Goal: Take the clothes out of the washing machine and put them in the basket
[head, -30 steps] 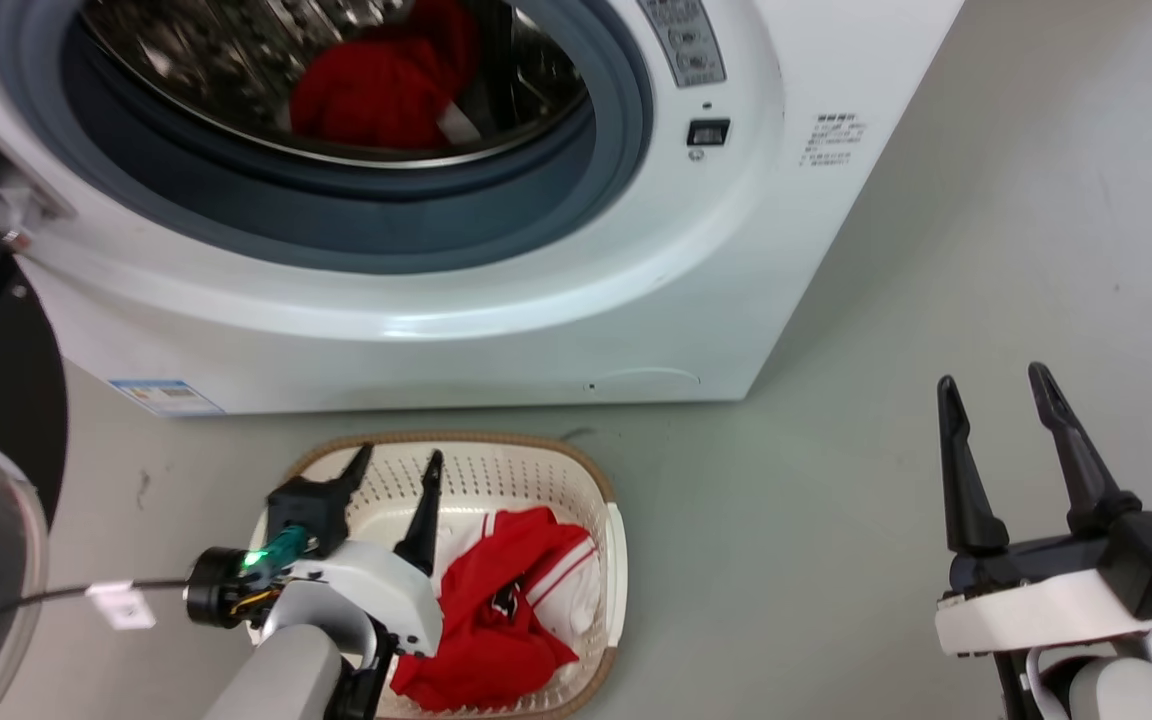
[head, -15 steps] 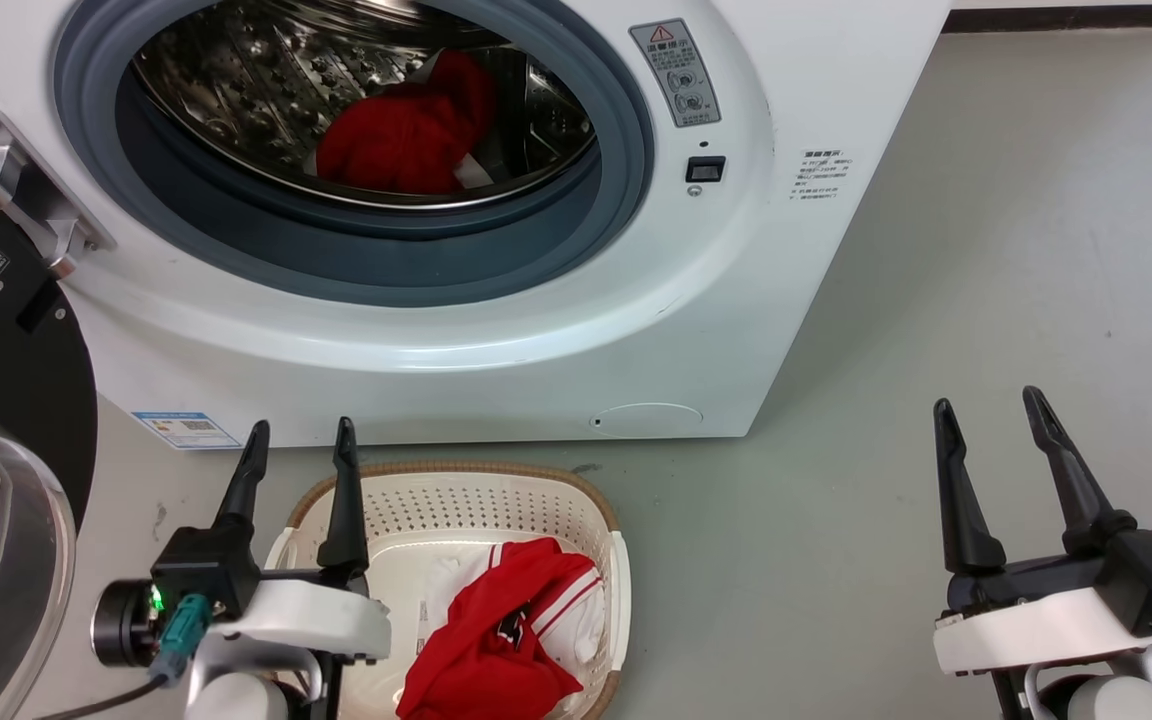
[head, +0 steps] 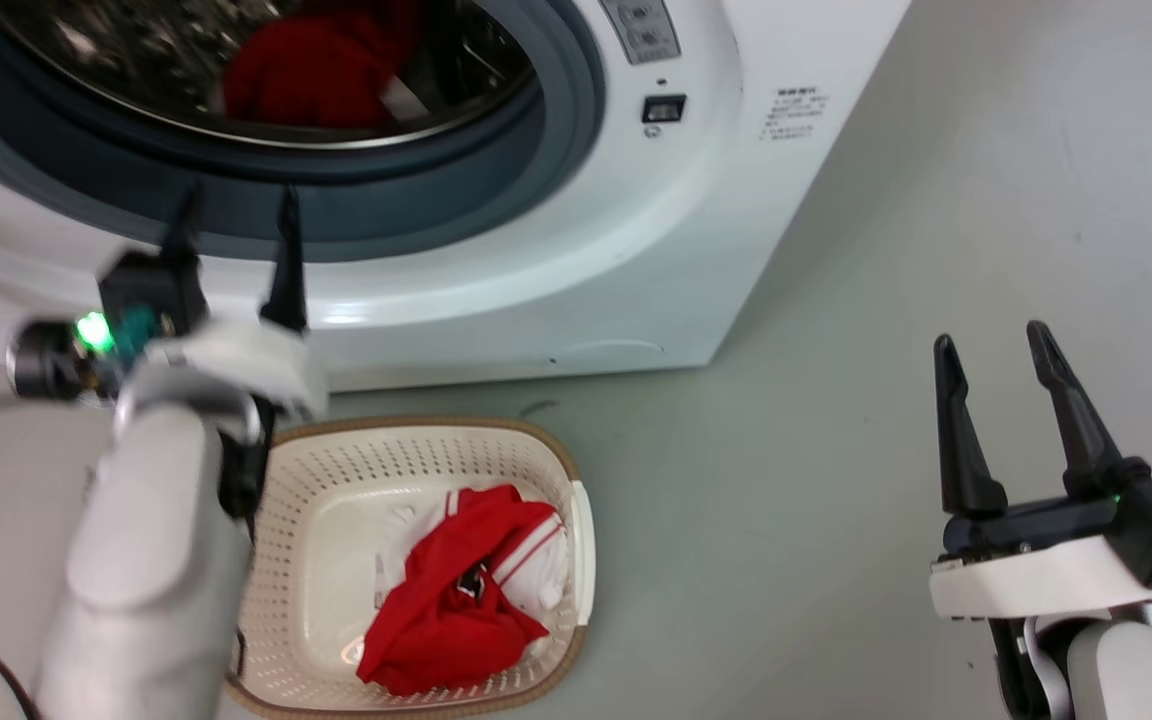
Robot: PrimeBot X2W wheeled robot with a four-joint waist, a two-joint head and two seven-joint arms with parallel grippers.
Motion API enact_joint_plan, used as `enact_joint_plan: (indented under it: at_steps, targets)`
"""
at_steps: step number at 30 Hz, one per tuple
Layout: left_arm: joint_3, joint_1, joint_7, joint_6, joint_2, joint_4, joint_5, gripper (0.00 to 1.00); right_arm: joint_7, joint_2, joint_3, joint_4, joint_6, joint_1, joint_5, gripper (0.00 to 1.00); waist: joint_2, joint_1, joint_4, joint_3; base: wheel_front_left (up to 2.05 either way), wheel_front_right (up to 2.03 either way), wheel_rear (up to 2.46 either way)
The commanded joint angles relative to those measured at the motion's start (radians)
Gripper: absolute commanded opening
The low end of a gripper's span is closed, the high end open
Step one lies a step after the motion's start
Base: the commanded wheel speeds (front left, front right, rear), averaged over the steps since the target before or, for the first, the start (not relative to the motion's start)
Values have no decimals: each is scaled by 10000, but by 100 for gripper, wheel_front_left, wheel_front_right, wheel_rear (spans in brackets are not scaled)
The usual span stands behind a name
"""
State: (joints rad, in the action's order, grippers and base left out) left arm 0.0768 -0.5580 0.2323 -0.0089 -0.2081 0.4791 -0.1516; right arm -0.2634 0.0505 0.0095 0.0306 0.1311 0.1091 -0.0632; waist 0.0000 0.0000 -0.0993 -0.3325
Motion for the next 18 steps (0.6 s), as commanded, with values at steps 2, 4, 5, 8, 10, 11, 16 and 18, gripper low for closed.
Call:
enact_joint_plan:
  at_steps: [2, 4, 5, 8, 10, 11, 16, 18]
  targets:
    - [46, -1034, -271, -109, -271, 586, 145, 100, -20, -9, 35, 65, -7, 317, -116, 100, 0, 0, -521, -764, 0, 0, 0]
    - [85, -1924, -588, -234, -540, 1106, 206, 100, -20, -11, 95, 111, -7, 445, -208, 100, 0, 0, -716, -1150, 0, 0, 0]
    - [87, -2402, -719, -301, -677, 1388, 232, 100, -20, -8, 113, 131, -7, 522, -261, 100, 0, 0, -797, -1334, 0, 0, 0]
    - [174, -3633, -1217, -444, -978, 2160, 329, 100, -20, -9, 214, 179, -7, 748, -431, 100, 0, 0, -1076, -1899, 0, 0, 0]
    - [261, -4460, -1552, -544, -1212, 2602, 402, 100, -20, -9, 232, 219, -7, 907, -548, 100, 0, 0, -1251, -2284, 0, 0, 0]
    - [307, -4859, -1736, -598, -1307, 2819, 454, 100, -20, -11, 247, 240, -7, 993, -602, 100, 0, 0, -1336, -2478, 0, 0, 0]
    - [550, -6690, -2551, -781, -1764, 3716, 660, 100, -20, -12, 332, 382, -7, 1399, -951, 100, 0, 0, -1770, -3379, 0, 0, 0]
    - [619, -7396, -2983, -808, -1966, 4137, 716, 100, -20, -12, 351, 451, -7, 1537, -1106, 100, 0, 0, -1927, -3701, 0, 0, 0]
